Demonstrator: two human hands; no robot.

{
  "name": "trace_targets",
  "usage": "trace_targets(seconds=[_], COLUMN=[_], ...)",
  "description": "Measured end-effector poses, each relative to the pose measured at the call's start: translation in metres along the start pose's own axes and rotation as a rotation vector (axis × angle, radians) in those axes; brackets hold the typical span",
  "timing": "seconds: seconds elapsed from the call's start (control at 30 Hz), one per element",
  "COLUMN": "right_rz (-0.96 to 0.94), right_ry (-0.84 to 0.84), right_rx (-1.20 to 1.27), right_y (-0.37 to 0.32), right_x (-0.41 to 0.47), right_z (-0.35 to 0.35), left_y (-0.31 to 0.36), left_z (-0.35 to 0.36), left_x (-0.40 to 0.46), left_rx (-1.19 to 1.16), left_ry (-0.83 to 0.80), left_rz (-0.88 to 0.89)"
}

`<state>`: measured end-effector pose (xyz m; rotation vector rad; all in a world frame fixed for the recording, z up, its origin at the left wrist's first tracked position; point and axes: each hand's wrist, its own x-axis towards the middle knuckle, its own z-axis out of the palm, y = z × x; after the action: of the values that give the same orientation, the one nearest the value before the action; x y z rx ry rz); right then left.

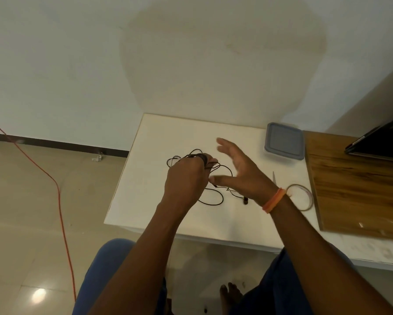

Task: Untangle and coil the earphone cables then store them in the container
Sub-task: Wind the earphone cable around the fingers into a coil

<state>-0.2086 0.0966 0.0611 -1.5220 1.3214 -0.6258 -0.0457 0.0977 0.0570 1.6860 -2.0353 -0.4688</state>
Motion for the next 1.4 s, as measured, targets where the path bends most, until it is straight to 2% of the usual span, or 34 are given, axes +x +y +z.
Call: trace_targets(seconds=[0.1,0.17,0.27,0.37,0.53,0.6,0.7,0.8,0.87,1.0,1.13,1.27,1.4], right_rz=[-0.037,-0.007,-0.043,-0.109,-0.214,-0.274,-0.302,-0.211,-0.165,-0.152,-0.047,-0.006,0.037], right_ry=[-0.048,-0.060,0.009,-0.004,-0.012,0.055,0.150,0.168,0.159,0.114,0.106,-0.020,-0.113], right_rx=[0.260,0.298,0.114,-0.264,-0.486,-0.489,-0.384,-0.129,0.072,0.363,0.379,0.371,0.202], right_y=[-0.012,-0.014,-0.009,-0.011,-0.016,-0.017,-0.016,-0.012,-0.009,-0.012,-0.012,-0.020,-0.026], right_x=[-0.003,-0.008,-0.008,-0.006,-0.009,-0.008,-0.008,-0.010,-0.011,-0.010,-0.010,-0.014,-0.015], right_z=[0.007,0.002,-0.011,-0.019,-0.026,-0.027,-0.028,-0.033,-0.032,-0.017,-0.007,-0.005,0.002], left_y=[0.002,-0.003,-0.008,-0.008,-0.006,-0.005,0.005,0.018,0.024,0.040,0.045,0.033,0.024], left_z=[-0.009,-0.014,-0.014,-0.006,0.004,0.005,0.002,-0.008,-0.014,-0.026,-0.038,-0.040,-0.038], left_x=[0.000,-0.001,0.001,0.002,-0.001,-0.004,-0.011,-0.014,-0.014,-0.011,0.002,0.011,0.015], left_rx=[-0.013,-0.014,0.058,0.188,0.163,0.061,-0.302,-0.666,-0.938,-1.525,-1.937,-1.971,-1.641], left_ry=[0.066,0.116,0.046,-0.135,-0.363,-0.457,-0.619,-0.743,-0.766,-0.662,-0.440,-0.232,0.035], left_rz=[0.016,0.031,0.016,-0.001,-0.056,-0.039,-0.038,-0.052,-0.040,-0.113,-0.166,-0.130,-0.234])
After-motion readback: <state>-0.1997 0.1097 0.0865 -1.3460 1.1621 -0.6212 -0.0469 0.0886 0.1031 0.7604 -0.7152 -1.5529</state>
